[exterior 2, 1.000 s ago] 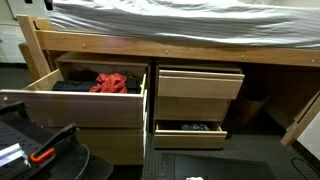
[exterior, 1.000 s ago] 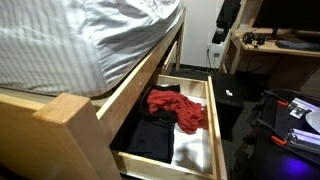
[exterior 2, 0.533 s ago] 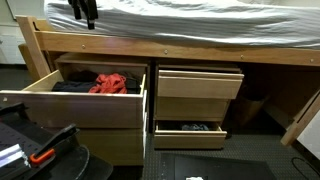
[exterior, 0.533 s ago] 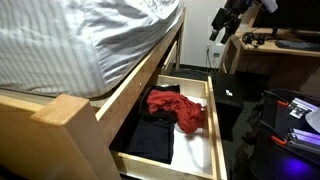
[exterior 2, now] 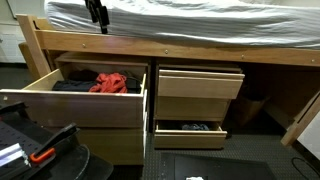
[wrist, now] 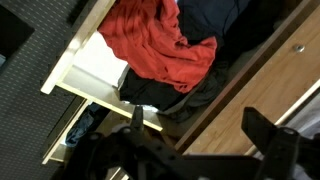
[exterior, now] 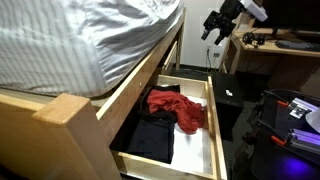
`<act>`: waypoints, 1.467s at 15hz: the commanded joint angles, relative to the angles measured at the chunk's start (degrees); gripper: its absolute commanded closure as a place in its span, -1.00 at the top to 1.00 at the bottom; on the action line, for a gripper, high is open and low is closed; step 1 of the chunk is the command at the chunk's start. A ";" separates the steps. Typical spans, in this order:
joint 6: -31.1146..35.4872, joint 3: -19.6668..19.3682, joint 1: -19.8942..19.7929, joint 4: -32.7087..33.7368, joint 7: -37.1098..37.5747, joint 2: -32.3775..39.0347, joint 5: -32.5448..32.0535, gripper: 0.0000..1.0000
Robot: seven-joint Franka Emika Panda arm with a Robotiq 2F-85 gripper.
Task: Open the second drawer from the right, pick up the black cloth from the first drawer, put it in the second drawer and close the second drawer.
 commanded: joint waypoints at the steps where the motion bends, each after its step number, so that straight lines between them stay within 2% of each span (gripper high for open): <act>1: 5.69 -6.68 -0.57 0.55 -8.59 4.22 12.78 1.00; 5: 5.06 -15.61 -2.36 4.77 -18.51 7.25 27.85 1.00; 6: 6.14 -13.27 -1.21 1.71 -15.37 4.95 23.07 1.00; 8: 5.90 -16.06 -2.01 3.17 -17.65 5.59 25.78 1.00; 10: 5.89 -16.22 -2.08 3.59 -17.65 5.80 26.04 1.00; 11: 8.07 -15.30 -1.31 3.70 -17.52 7.02 25.67 1.00; 14: 6.90 -16.17 -0.80 12.48 -14.24 18.93 28.59 1.00; 16: 2.80 -17.04 -2.22 17.49 -10.82 24.13 28.62 1.00; 20: -2.02 -18.48 -5.33 29.87 0.69 38.51 27.28 1.00; 21: -1.67 -13.53 -11.26 32.69 5.51 41.20 23.36 1.00; 22: -2.14 -13.30 -12.51 35.90 8.32 44.74 21.79 1.00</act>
